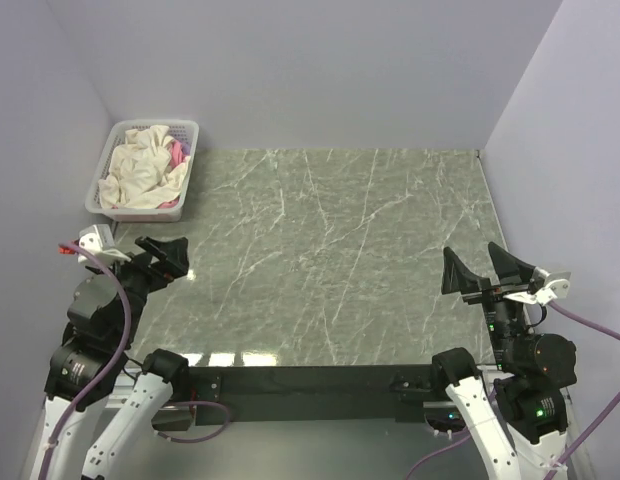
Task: Fold and stack the t-shirts
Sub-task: Grab the tshirt from the pile
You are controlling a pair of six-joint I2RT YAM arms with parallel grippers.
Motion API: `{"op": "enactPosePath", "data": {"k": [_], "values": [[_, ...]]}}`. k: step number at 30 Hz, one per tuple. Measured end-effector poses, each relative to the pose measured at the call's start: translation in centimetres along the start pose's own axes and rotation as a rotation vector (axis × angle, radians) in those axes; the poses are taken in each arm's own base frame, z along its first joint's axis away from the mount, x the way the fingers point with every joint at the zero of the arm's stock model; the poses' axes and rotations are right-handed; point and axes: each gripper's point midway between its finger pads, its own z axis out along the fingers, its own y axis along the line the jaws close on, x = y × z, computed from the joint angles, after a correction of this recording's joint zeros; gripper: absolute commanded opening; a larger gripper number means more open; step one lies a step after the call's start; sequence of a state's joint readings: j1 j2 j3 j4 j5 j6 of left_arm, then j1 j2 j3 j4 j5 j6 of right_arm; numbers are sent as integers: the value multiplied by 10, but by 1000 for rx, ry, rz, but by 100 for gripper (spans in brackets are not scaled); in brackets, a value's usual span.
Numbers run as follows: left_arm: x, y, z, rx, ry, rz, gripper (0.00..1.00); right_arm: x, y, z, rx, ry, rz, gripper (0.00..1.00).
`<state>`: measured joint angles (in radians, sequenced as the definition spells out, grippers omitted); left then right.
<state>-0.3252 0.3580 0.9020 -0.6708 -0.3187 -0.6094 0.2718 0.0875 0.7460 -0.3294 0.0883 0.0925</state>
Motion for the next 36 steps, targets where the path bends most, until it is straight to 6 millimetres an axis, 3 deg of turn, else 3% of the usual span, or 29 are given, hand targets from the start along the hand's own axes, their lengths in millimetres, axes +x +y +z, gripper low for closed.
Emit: {"op": "enactPosePath", "data": {"k": [10, 17, 20, 24, 36], "values": [[27, -4, 38, -38, 117, 40, 99, 19, 2, 12, 7, 70, 41, 99], [70, -1, 103, -149, 305, 123, 99, 58, 9, 28, -13, 214, 77, 99], [75, 3, 140, -206, 352, 144, 99, 71, 12, 33, -25, 264, 90, 99], [59, 31, 184, -305, 309, 114, 100, 89, 19, 33, -63, 318, 108, 99], [22, 149, 299, -619, 155, 62, 90, 118, 31, 23, -139, 358, 149, 99]]}}
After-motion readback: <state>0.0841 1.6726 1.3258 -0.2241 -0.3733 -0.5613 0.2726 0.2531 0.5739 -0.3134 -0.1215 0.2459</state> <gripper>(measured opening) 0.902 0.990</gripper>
